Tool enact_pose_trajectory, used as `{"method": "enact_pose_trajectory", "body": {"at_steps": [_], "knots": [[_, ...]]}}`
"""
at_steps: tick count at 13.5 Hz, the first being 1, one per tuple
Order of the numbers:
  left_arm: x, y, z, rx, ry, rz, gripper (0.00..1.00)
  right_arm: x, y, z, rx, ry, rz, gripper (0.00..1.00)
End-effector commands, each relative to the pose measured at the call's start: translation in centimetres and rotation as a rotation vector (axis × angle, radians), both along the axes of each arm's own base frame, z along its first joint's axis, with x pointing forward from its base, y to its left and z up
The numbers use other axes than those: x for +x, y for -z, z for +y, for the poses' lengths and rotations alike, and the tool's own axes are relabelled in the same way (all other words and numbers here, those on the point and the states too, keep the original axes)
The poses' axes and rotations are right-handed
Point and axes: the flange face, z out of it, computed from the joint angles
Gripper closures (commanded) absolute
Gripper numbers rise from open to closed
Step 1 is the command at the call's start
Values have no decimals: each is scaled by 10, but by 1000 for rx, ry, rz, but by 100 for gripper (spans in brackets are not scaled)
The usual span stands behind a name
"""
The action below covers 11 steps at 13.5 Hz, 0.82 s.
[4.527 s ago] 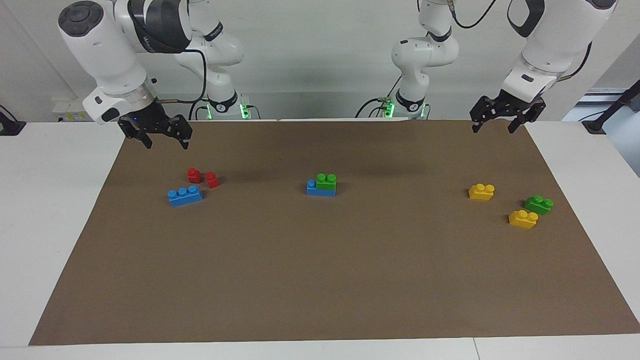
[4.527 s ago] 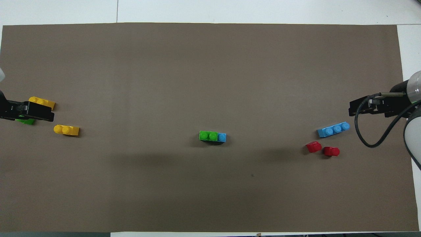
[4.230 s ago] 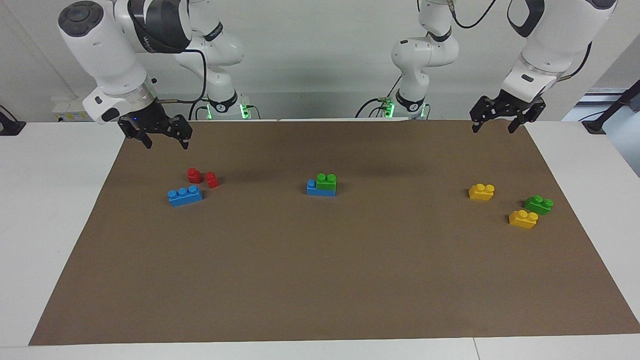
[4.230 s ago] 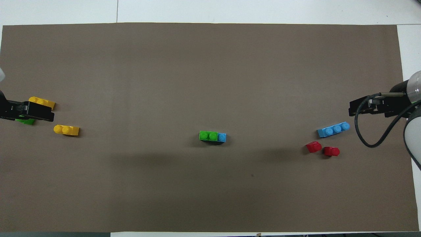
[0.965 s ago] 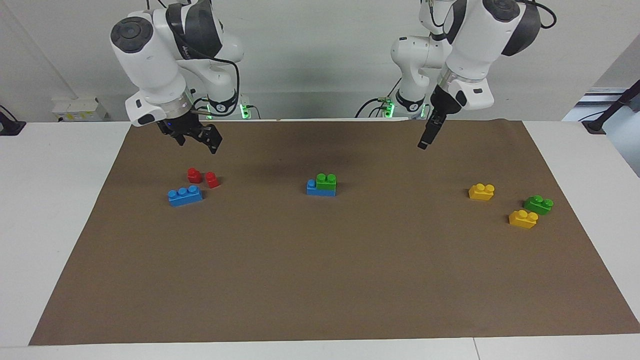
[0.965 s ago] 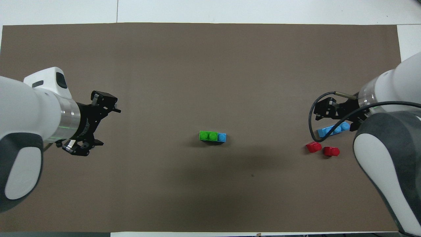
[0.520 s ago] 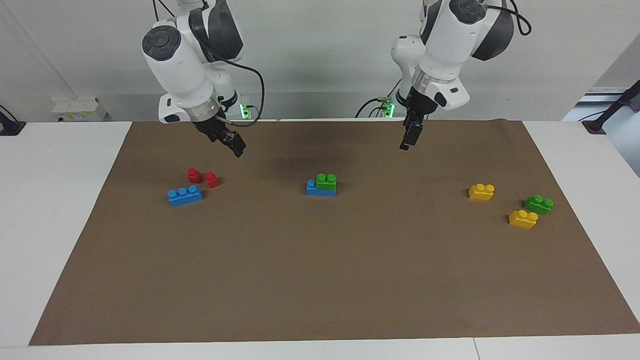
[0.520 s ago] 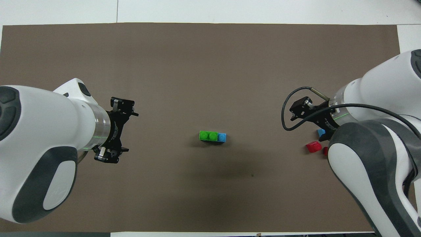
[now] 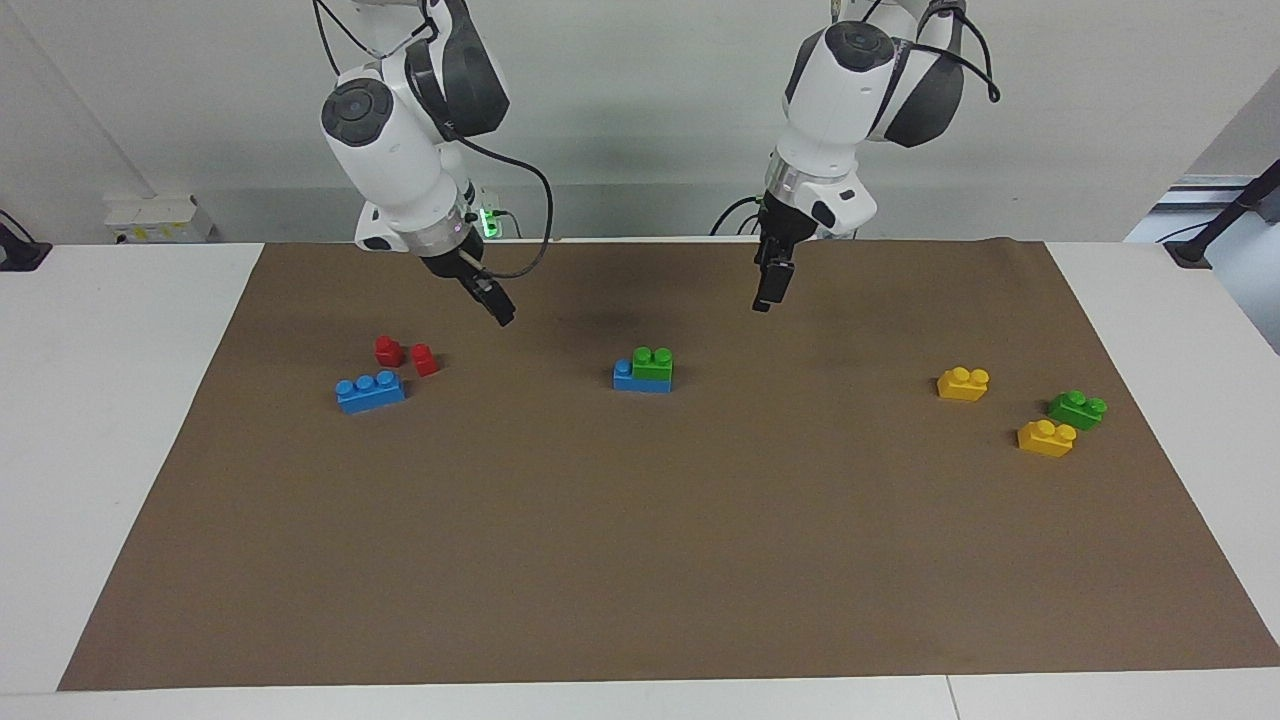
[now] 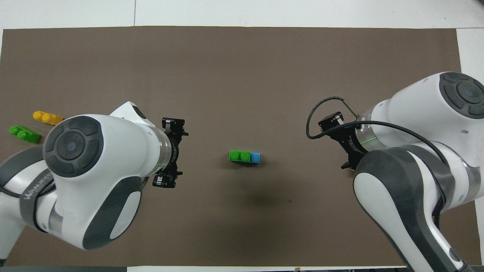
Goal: Remove green block with left arm and hold with right
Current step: 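Move the left gripper and the right gripper toward the joined green-blue brick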
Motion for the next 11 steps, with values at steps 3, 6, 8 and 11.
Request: {"method": "enact_pose_trajectory", "body": {"at_steps": [3,6,8,11], "knots": [[12,38,-29,-19,-117,8,0,-4,19,12,42,239,51,0],[17,62,-52,-7,-150,-4,0,-4,30,15,64,306,54,0],[25,71,-60,-4,-174,8,0,-4,43,16,71,334,40,0],[33,85,-69,38,-197,-14,0,-6,55,32,132,396,41,0]]}}
